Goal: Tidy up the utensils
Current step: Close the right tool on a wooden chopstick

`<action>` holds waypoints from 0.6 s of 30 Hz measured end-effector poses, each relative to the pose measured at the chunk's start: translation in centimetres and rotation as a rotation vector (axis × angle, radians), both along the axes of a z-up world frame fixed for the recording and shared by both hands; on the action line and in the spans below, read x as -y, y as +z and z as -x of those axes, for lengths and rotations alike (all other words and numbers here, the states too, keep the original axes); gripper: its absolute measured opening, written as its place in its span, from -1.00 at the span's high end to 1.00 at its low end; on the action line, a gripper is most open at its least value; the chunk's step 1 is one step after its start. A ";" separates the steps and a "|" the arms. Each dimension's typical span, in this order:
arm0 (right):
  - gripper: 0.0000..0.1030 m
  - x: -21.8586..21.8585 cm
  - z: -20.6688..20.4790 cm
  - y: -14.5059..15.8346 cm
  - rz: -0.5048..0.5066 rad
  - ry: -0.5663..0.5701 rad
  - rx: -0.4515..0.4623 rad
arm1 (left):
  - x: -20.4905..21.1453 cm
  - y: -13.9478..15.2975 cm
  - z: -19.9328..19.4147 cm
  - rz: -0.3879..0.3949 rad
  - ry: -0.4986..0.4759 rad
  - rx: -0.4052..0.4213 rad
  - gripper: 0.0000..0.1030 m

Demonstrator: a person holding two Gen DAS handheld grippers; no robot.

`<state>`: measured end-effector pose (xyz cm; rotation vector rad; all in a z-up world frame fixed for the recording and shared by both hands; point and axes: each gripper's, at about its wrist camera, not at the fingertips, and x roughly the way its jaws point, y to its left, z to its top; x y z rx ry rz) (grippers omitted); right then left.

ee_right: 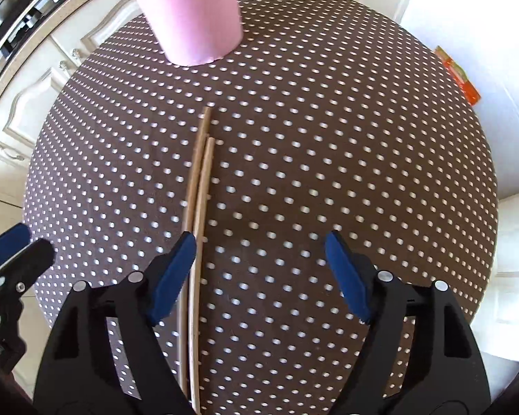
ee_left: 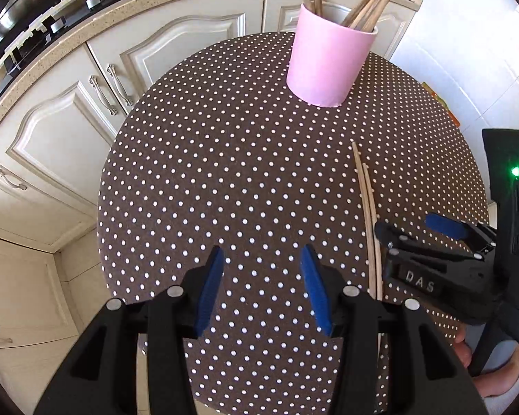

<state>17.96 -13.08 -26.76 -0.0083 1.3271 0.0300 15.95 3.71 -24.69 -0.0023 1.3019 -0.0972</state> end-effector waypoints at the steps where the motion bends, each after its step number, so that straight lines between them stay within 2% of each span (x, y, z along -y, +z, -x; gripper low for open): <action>1: -0.47 -0.9 -0.3 -0.2 0.006 0.011 0.002 | -0.1 -0.2 -0.2 0.001 0.002 -0.002 0.10; 2: -0.45 -1.5 -0.5 -0.4 0.041 0.017 0.000 | -0.1 -0.3 -0.5 0.000 0.005 -0.005 0.10; 4: -0.42 -2.0 -0.8 -0.6 0.042 0.010 -0.001 | -0.3 -0.7 -0.9 -0.003 0.009 -0.015 0.10; 5: -0.33 -2.2 -1.0 -0.6 0.039 0.010 -0.001 | -0.3 -0.8 -1.0 -0.004 0.010 -0.019 0.10; 8: 0.56 -2.9 -1.6 0.0 0.035 0.066 0.027 | 0.2 -1.4 -1.7 0.016 0.015 -0.036 0.10; 10: 0.67 -2.6 -2.2 0.1 0.003 0.063 0.017 | 0.7 -1.8 -2.2 0.049 0.013 -0.053 0.10; 11: 0.82 -2.2 -2.4 0.2 -0.016 0.053 0.014 | 1.0 -1.8 -2.5 0.064 0.010 -0.059 0.10; 14: 0.85 0.1 -3.2 0.1 -0.155 -0.008 -0.001 | 2.8 -2.2 -3.5 0.123 -0.008 -0.083 0.10; 16: 0.85 1.3 -3.6 0.2 -0.184 -0.034 -0.003 | 4.2 -2.6 -4.3 0.146 -0.018 -0.096 0.10; 18: 0.86 2.6 -4.0 0.3 -0.235 -0.057 -0.007 | 5.6 -3.1 -5.1 0.137 -0.032 -0.117 0.10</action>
